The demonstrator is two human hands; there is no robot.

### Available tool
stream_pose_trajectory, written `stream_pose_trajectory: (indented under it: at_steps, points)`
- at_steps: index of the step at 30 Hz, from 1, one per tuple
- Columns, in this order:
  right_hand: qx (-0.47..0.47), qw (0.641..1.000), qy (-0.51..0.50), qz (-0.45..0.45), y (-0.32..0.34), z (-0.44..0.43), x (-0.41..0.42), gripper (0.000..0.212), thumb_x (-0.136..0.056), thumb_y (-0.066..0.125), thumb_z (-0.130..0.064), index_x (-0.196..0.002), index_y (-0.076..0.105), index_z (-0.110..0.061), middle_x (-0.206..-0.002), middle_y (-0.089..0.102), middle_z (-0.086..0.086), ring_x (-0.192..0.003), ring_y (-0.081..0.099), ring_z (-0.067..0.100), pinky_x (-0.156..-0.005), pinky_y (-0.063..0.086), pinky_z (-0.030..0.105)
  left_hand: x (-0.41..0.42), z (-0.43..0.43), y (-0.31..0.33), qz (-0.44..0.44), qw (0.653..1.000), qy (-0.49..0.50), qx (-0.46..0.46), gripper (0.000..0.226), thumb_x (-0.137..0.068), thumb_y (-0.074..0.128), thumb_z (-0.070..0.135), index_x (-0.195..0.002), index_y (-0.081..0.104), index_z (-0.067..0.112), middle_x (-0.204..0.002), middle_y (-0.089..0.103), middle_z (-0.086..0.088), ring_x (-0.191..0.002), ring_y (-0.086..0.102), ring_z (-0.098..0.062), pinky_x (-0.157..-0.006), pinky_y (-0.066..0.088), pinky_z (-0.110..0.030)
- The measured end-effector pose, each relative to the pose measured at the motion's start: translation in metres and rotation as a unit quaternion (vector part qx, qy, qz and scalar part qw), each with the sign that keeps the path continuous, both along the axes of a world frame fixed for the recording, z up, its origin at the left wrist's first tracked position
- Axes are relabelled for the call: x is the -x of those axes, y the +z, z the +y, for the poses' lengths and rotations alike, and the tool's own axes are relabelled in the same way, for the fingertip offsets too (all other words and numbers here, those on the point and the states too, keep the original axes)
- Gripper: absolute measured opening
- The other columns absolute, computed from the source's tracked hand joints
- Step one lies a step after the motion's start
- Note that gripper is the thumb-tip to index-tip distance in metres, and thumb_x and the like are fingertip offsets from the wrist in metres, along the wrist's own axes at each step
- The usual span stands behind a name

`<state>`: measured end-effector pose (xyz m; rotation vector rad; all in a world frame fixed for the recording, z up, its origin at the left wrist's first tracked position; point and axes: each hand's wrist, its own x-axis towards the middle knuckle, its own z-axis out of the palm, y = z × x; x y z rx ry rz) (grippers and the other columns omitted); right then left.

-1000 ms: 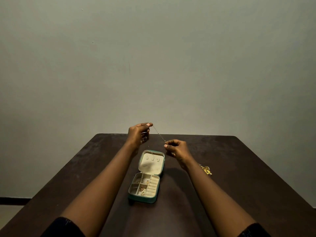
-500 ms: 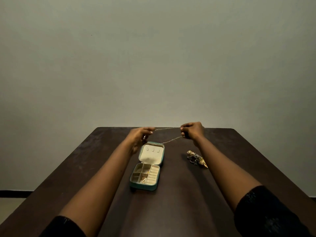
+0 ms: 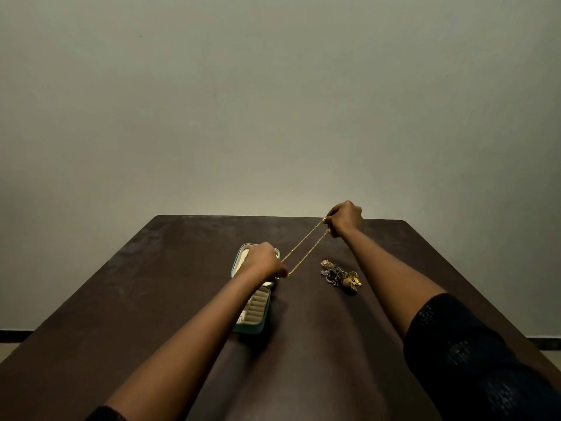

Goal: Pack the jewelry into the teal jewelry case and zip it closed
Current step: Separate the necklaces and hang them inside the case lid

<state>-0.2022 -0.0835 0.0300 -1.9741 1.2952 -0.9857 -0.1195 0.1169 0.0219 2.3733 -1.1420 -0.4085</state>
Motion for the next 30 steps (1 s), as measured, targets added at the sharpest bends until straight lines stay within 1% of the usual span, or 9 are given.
stream_pose_trajectory:
  at_steps: [3, 6, 8, 10, 13, 15, 19, 23, 30]
  points:
    - [0.020, 0.998, 0.024, 0.050, -0.010, -0.010, -0.005, 0.008, -0.085, 0.063, 0.002, -0.084, 0.071, 0.003, -0.066, 0.066, 0.009, -0.046, 0.061, 0.020, -0.053, 0.058, 0.033, 0.013, -0.013, -0.018, -0.081, 0.994, -0.056, -0.049, 0.024, -0.079, 0.069, 0.027, -0.089, 0.067, 0.005, -0.092, 0.067, -0.014, -0.090, 0.063, -0.025, -0.075, 0.048, -0.030]
    - [0.034, 0.992, 0.056, 0.109, -0.020, -0.020, -0.010, 0.008, -0.085, 0.064, -0.003, -0.087, 0.072, -0.001, -0.057, 0.060, 0.000, -0.044, 0.058, 0.014, -0.057, 0.059, 0.033, 0.022, -0.025, -0.039, -0.138, 0.981, -0.102, -0.092, 0.037, -0.084, 0.064, 0.025, -0.113, 0.062, 0.003, -0.120, 0.057, -0.020, -0.113, 0.054, -0.032, -0.091, 0.044, -0.033]
    - [0.046, 0.987, 0.068, 0.140, -0.027, -0.027, -0.014, 0.010, -0.087, 0.063, -0.005, -0.088, 0.073, -0.003, -0.060, 0.062, 0.000, -0.046, 0.059, 0.013, -0.061, 0.059, 0.034, 0.028, -0.031, -0.048, -0.186, 0.966, -0.149, -0.104, 0.039, -0.086, 0.059, 0.022, -0.121, 0.059, 0.005, -0.130, 0.047, -0.017, -0.120, 0.043, -0.032, -0.098, 0.038, -0.037]
    - [0.065, 0.978, 0.089, 0.179, -0.034, -0.032, -0.017, 0.011, -0.086, 0.063, -0.009, -0.092, 0.073, -0.007, -0.070, 0.068, 0.001, -0.056, 0.062, 0.015, -0.068, 0.059, 0.037, 0.033, -0.033, -0.051, -0.214, 0.954, -0.191, -0.086, 0.039, -0.090, 0.053, 0.021, -0.124, 0.056, 0.003, -0.135, 0.040, -0.011, -0.119, 0.037, -0.033, -0.098, 0.038, -0.041]
    - [0.097, 0.946, 0.140, 0.276, -0.042, -0.037, -0.021, 0.015, -0.083, 0.068, -0.016, -0.096, 0.074, -0.013, -0.096, 0.072, 0.010, -0.086, 0.068, 0.027, -0.077, 0.055, 0.038, 0.040, -0.033, -0.048, -0.239, 0.936, -0.248, -0.077, 0.040, -0.094, 0.049, 0.024, -0.127, 0.052, 0.003, -0.136, 0.042, -0.009, -0.118, 0.040, -0.032, -0.094, 0.041, -0.043]
    - [0.107, 0.931, 0.160, 0.310, -0.047, -0.041, -0.025, 0.018, -0.082, 0.068, -0.019, -0.098, 0.073, -0.013, -0.100, 0.071, 0.012, -0.094, 0.067, 0.029, -0.080, 0.055, 0.039, 0.041, -0.035, -0.047, -0.257, 0.920, -0.278, -0.097, 0.040, -0.094, 0.049, 0.032, -0.125, 0.053, 0.007, -0.129, 0.052, -0.012, -0.117, 0.046, -0.031, -0.092, 0.041, -0.043]
    - [0.113, 0.918, 0.185, 0.334, -0.058, -0.048, -0.035, 0.016, -0.083, 0.065, -0.015, -0.095, 0.074, -0.012, -0.101, 0.070, 0.015, -0.094, 0.067, 0.032, -0.080, 0.055, 0.040, 0.040, -0.039, -0.048, -0.278, 0.904, -0.302, -0.115, 0.033, -0.097, 0.043, 0.034, -0.121, 0.054, 0.015, -0.120, 0.061, -0.014, -0.113, 0.054, -0.032, -0.090, 0.040, -0.040]
    - [0.114, 0.905, 0.191, 0.363, -0.068, -0.052, -0.041, 0.018, -0.083, 0.062, -0.011, -0.096, 0.069, -0.002, -0.103, 0.066, 0.021, -0.096, 0.064, 0.037, -0.076, 0.050, 0.039, 0.045, -0.039, -0.058, -0.309, 0.896, -0.300, -0.105, 0.030, -0.097, 0.039, 0.018, -0.120, 0.057, 0.010, -0.120, 0.059, -0.014, -0.113, 0.054, -0.032, -0.089, 0.041, -0.041]
    - [0.084, 0.905, 0.210, 0.359, -0.078, -0.063, -0.043, 0.020, -0.085, 0.058, -0.011, -0.094, 0.067, 0.004, -0.097, 0.065, 0.024, -0.089, 0.065, 0.035, -0.066, 0.041, 0.032, 0.046, -0.042, -0.071, -0.304, 0.918, -0.243, -0.072, 0.028, -0.096, 0.040, 0.014, -0.112, 0.062, 0.006, -0.112, 0.063, -0.015, -0.106, 0.057, -0.034, -0.086, 0.042, -0.039]
